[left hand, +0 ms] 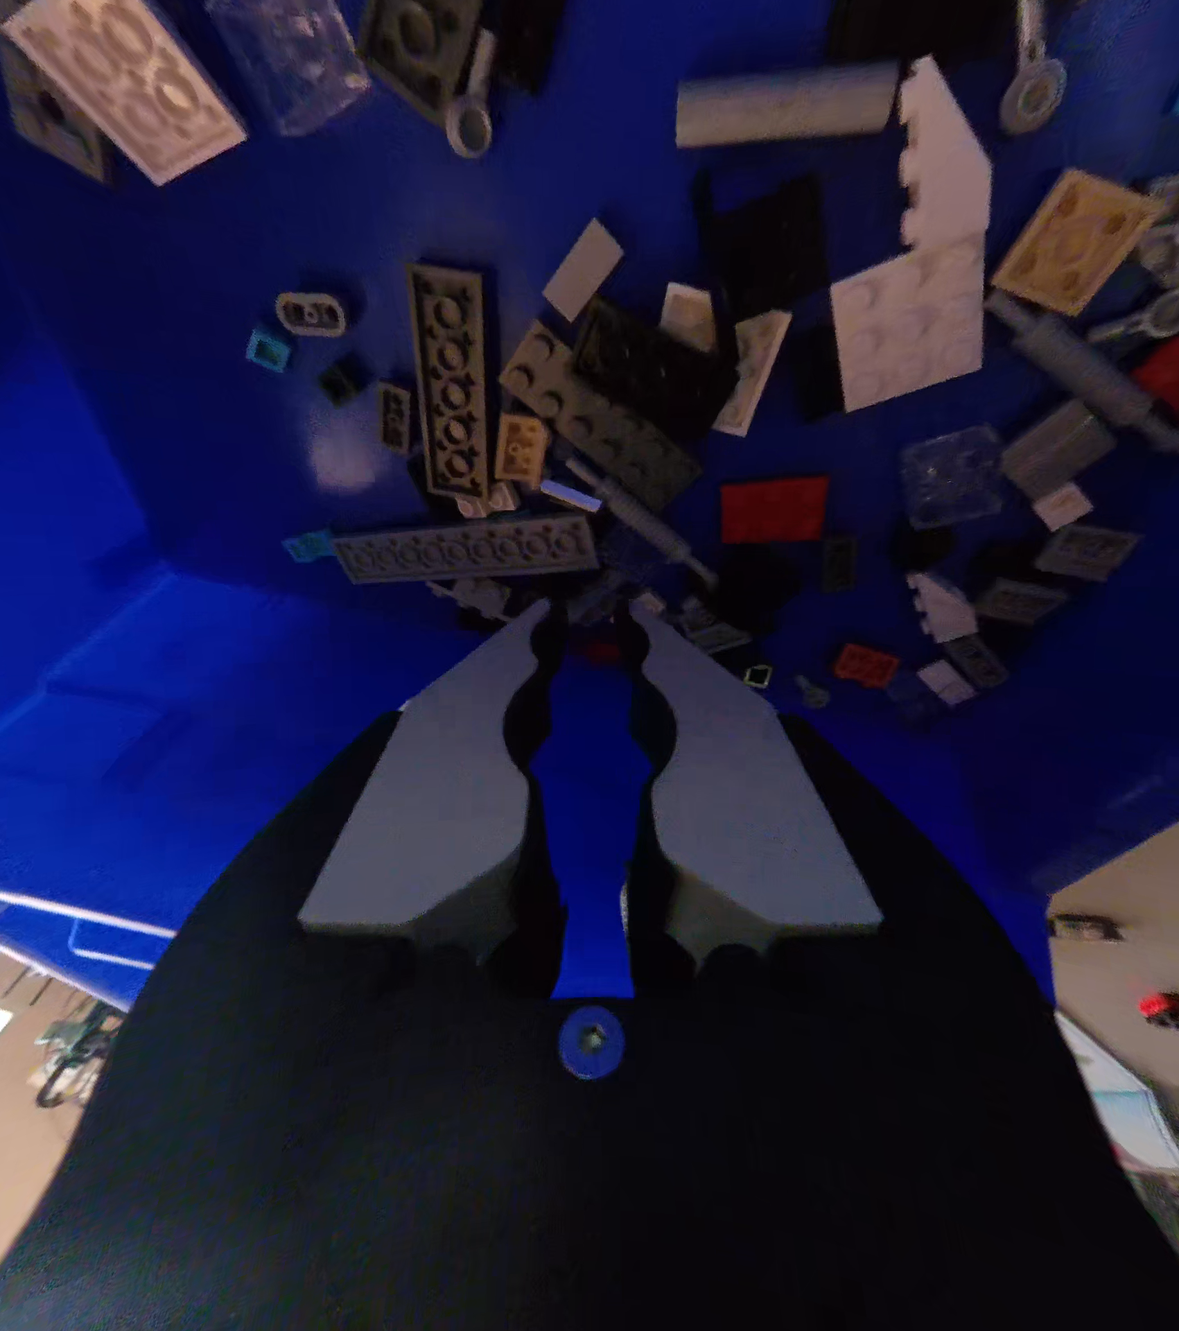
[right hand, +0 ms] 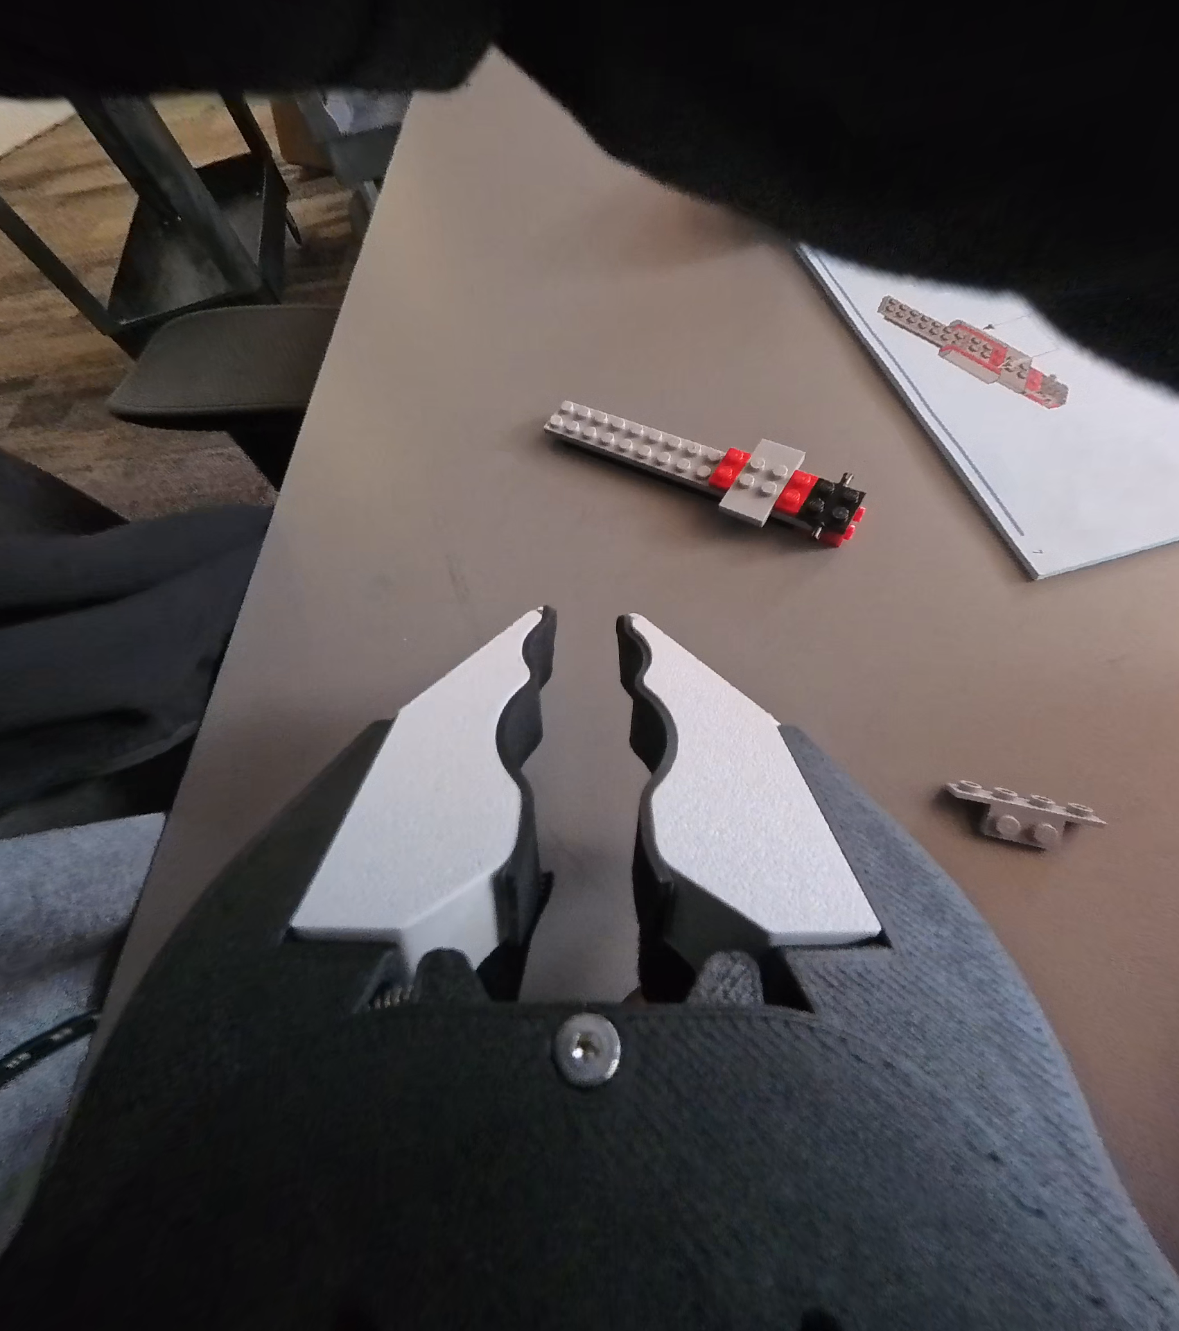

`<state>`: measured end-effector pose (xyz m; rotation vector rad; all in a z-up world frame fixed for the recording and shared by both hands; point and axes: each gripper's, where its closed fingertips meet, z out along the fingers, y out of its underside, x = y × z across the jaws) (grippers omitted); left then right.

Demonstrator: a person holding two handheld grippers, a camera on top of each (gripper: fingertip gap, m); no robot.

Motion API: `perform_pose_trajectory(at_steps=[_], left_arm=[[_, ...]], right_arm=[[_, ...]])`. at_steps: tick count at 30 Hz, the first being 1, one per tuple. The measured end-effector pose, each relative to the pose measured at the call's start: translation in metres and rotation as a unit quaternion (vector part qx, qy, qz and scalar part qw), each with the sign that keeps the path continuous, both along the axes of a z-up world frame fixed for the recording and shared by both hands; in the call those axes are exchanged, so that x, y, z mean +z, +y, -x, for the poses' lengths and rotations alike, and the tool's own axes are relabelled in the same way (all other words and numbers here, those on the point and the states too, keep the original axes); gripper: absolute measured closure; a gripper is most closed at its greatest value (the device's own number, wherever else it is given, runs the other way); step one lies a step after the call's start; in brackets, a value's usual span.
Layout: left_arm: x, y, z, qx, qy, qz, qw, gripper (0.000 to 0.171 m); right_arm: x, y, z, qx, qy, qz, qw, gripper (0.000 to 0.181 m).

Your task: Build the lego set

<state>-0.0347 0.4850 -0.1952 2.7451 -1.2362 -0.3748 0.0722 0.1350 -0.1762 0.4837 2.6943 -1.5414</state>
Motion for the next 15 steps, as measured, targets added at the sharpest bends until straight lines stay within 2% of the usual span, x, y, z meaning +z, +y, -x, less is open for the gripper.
perform_pose_trajectory(at_steps=[8, 12, 15], left_arm=[[-0.012, -0.005, -0.002, -0.019, 0.000, 0.034, 0.999, 0.163], [-0.008, -0.002, -0.003, -0.011, -0.010, 0.015, 1.000, 0.163], [0.007, 0.003, -0.010, 0.020, -0.047, -0.024, 0.998, 0.163]], right_arm=[[0.003, 0.000, -0.002, 0.010, -0.012, 0.012, 1.000, 0.162], [0.002, 0.000, -0.003, 0.013, -0.010, 0.009, 1.000, 0.162], [0.001, -0.001, -0.004, 0.016, -0.007, 0.004, 1.000, 0.161]])
